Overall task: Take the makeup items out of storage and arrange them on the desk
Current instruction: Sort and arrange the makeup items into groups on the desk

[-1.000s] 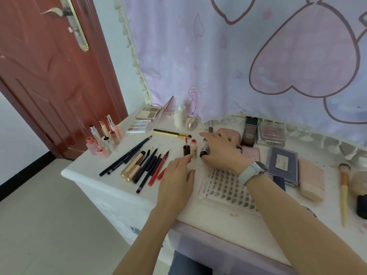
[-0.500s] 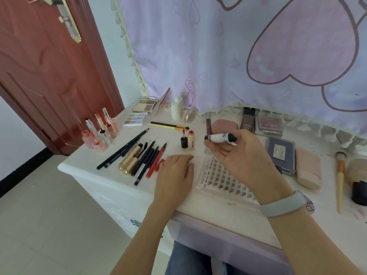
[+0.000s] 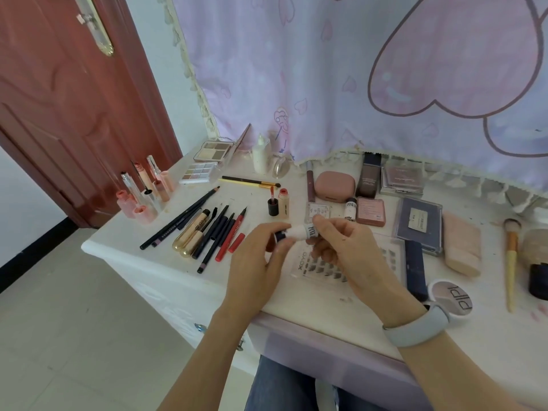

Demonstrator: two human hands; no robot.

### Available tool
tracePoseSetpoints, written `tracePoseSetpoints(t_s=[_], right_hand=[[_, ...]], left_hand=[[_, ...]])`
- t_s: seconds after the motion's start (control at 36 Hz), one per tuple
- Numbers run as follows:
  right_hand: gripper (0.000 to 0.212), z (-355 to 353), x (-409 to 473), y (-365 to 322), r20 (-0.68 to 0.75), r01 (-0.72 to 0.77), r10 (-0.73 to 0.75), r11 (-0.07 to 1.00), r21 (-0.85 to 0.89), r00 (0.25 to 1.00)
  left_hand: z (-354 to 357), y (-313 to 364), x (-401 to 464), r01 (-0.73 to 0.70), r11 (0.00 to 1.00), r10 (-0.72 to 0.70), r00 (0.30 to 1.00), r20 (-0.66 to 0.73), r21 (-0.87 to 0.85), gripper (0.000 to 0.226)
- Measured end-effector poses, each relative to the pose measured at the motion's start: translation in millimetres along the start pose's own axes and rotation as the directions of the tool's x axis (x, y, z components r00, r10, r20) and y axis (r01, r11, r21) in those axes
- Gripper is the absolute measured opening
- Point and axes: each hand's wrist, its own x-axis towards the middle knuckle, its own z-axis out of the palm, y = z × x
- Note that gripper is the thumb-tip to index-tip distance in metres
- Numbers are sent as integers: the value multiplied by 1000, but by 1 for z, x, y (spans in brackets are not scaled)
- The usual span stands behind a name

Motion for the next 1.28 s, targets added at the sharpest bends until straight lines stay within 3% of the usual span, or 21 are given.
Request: tracePoseSetpoints(t_s=[0.08,0.17,0.33,0.42,0.5,0.56,0.61,0.67,0.75,0.83,0.94,1.03,1.08,1.19,1.28], right_hand=[[28,4,-2,2,15,103,-102,971,-217,995],[25,6,0,4,18,181,-186,924,-336,982],[9,12,-7,8,132,403,-390,780,-479,911],[16,12,-7,3,207,461,-413,766,-448,887],[27,13,-8,-1,257,438,-363,817,-376,896],[20,13,-5,-3,235,368,-293,834,-410,927],[28,13,0,-3,188,312,-251,818,-483,950],[37,12,3,-1,145,323,-293,767,-555,945],[15,8,2,0,156,420,-400,752,-508,903],[36,7,-2,-2,255,501,-431,756,-421,866],[17,12,2,-6,203,395,-341,740,-544,918],[28,11,7,-3,165,342,-308,708,-618,937],[18,11,5,-2,175,400,-370,717,-571,913],[53,9,2,-1,247,505,-441,765,-400,863],[35,8,5,0,213,420,-362,778,-467,908]], left_hand=[[2,0,0,47,999,-46,998,-33,13,21],[4,-1,0,85,995,-84,996,-29,58,16],[1,2,1,208,978,-207,977,-43,20,26],[-2,6,1,262,962,-267,961,-68,-74,35],[-3,9,2,285,953,-293,953,-74,-98,40],[-3,8,2,286,954,-293,954,-71,-95,40],[-3,7,2,286,954,-292,954,-60,-88,40],[-3,6,1,278,958,-282,958,-48,-75,41],[-3,6,1,273,960,-277,960,-43,-68,37],[-3,4,2,290,953,-296,953,-60,-87,42],[-2,4,2,272,962,-274,961,-47,-38,39],[-2,4,1,269,962,-271,962,-32,-55,38],[-3,4,2,264,962,-266,963,-29,-61,37],[-3,5,2,280,957,-284,957,-55,-76,36],[-3,5,2,292,954,-295,954,-43,-64,34]])
